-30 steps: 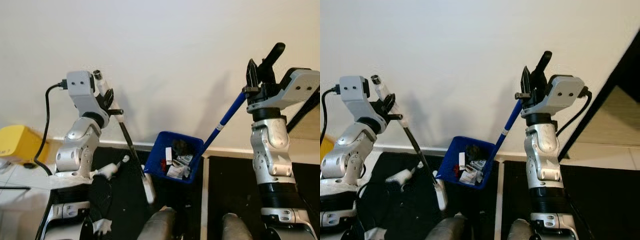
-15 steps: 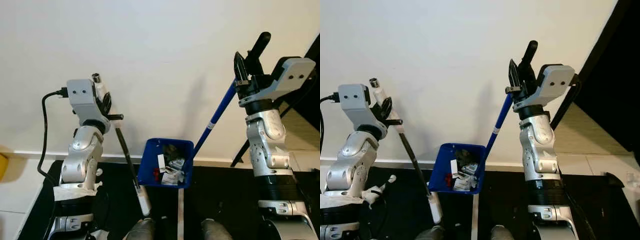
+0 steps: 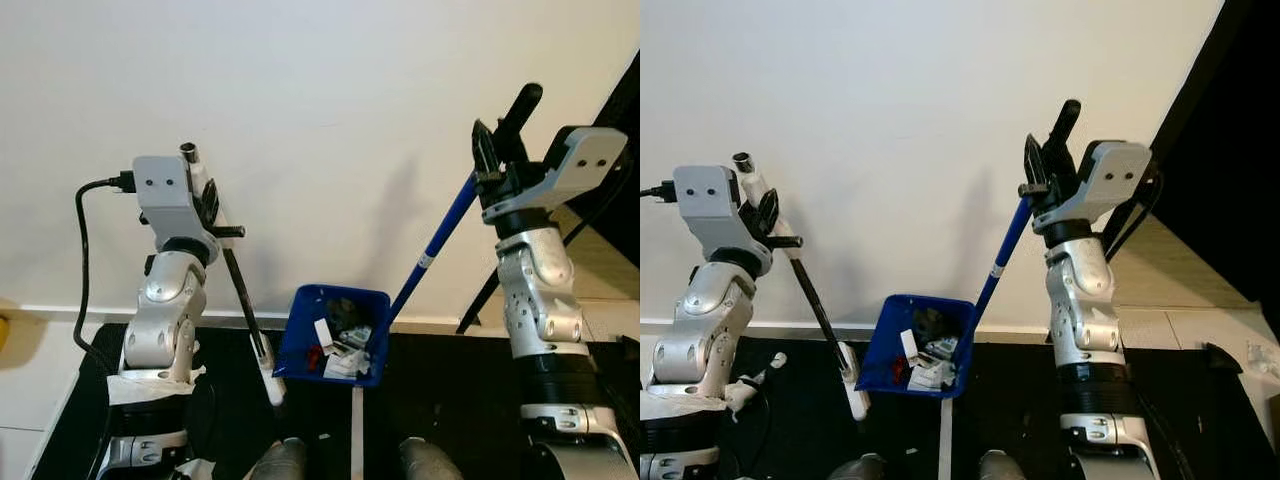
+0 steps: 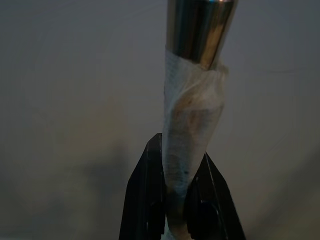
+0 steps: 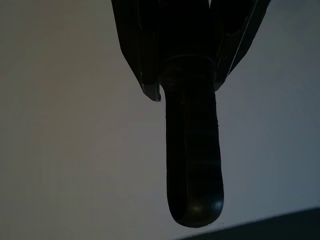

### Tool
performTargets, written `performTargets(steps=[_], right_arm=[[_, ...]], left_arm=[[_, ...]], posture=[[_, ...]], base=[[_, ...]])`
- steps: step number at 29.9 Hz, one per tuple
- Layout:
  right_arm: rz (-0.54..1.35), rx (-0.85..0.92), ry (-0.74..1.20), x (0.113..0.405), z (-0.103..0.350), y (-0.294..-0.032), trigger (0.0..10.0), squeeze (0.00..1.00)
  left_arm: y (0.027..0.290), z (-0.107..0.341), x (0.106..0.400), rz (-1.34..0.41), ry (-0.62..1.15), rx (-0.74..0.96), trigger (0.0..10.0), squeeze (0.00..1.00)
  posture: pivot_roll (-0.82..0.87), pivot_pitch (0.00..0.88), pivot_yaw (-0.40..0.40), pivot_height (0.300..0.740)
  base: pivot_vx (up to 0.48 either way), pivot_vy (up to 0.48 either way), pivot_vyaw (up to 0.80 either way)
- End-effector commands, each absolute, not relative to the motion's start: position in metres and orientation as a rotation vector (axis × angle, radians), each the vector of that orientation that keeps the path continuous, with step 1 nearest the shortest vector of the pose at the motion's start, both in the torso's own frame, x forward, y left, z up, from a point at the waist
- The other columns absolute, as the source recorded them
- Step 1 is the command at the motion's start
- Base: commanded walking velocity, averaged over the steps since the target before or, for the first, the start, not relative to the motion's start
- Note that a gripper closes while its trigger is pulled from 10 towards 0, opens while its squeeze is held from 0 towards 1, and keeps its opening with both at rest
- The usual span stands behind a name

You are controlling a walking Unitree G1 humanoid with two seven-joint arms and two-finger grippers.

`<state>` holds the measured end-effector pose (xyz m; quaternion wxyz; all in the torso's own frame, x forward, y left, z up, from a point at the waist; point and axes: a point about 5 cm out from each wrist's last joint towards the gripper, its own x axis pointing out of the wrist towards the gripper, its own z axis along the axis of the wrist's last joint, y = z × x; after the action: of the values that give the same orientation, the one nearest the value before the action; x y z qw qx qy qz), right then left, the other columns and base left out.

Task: Sweep floor

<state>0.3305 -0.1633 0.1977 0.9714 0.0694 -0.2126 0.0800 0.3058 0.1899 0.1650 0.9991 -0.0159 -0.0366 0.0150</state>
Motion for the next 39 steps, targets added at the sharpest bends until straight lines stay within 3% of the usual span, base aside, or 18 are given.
performTargets(steps=[1, 20, 39], right_arm=[[0.189, 0.123, -0.451, 0.33, 0.198, -0.156, 10.0, 0.0], [0.2, 0.124, -0.422, 0.33, 0.19, -0.152, 10.0, 0.0], [0.197, 0.125, -0.417, 0.331, 0.187, -0.15, 10.0, 0.0]], left_arm=[[0.182, 0.16, 0.304, 0.028, -0.074, -0.041, 10.0, 0.0], [0.163, 0.151, 0.306, -0.013, -0.064, -0.053, 10.0, 0.0], [0.162, 0.152, 0.305, -0.014, -0.08, -0.069, 10.0, 0.0]], posture=[[0.01, 0.014, 0.015, 0.74], [-0.01, 0.0, 0.017, 0.74], [0.0, 0.007, 0.021, 0.74]], base=[[0.0, 0.0, 0.0], [0.0, 0.0, 0.0], [0.0, 0.0, 0.0]])
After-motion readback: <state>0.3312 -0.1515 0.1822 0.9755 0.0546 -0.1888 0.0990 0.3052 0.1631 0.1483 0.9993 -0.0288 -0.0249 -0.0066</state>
